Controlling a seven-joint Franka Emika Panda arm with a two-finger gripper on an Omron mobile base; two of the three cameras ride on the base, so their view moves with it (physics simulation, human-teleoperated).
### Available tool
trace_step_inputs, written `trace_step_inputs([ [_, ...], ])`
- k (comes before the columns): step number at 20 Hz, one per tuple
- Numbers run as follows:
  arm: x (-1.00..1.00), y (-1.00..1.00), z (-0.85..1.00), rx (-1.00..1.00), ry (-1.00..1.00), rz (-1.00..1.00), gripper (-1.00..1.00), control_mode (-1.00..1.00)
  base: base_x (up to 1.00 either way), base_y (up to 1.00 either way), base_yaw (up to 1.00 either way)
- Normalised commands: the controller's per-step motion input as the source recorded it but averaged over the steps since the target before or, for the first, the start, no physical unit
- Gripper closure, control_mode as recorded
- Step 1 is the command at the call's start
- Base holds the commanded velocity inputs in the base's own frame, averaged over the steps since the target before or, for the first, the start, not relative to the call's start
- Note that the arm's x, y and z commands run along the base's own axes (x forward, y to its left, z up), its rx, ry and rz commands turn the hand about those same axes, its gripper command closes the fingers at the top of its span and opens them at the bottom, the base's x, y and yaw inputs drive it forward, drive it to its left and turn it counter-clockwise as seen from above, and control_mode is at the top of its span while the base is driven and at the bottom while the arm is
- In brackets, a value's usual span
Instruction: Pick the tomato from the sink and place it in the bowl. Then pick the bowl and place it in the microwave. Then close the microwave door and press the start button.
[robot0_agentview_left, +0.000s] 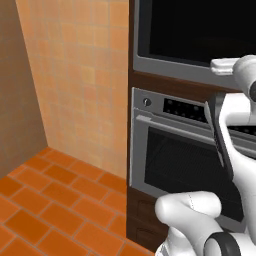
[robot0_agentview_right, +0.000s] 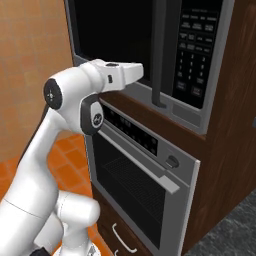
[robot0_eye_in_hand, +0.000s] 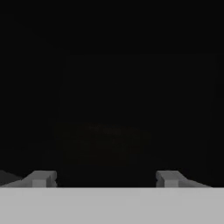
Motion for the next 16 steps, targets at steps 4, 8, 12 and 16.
trace_step_inputs([
  [4,0.72,0.0,-0.22,0.12,-0.04,0.02,-1.0,-1.0,0.0,0.0,0.0],
  [8,-0.45,0.02,0.19,0.15,0.0,0.0,-1.0,-1.0,0.0,0.0,0.0],
  [12,-0.93,0.07,0.04,0.04,-0.04,0.0,-1.0,-1.0,0.0,0.0,0.0],
  [16,-0.98,0.31,0.0,0.0,-0.03,0.0,1.0,-1.0,0.0,0.0,0.0],
])
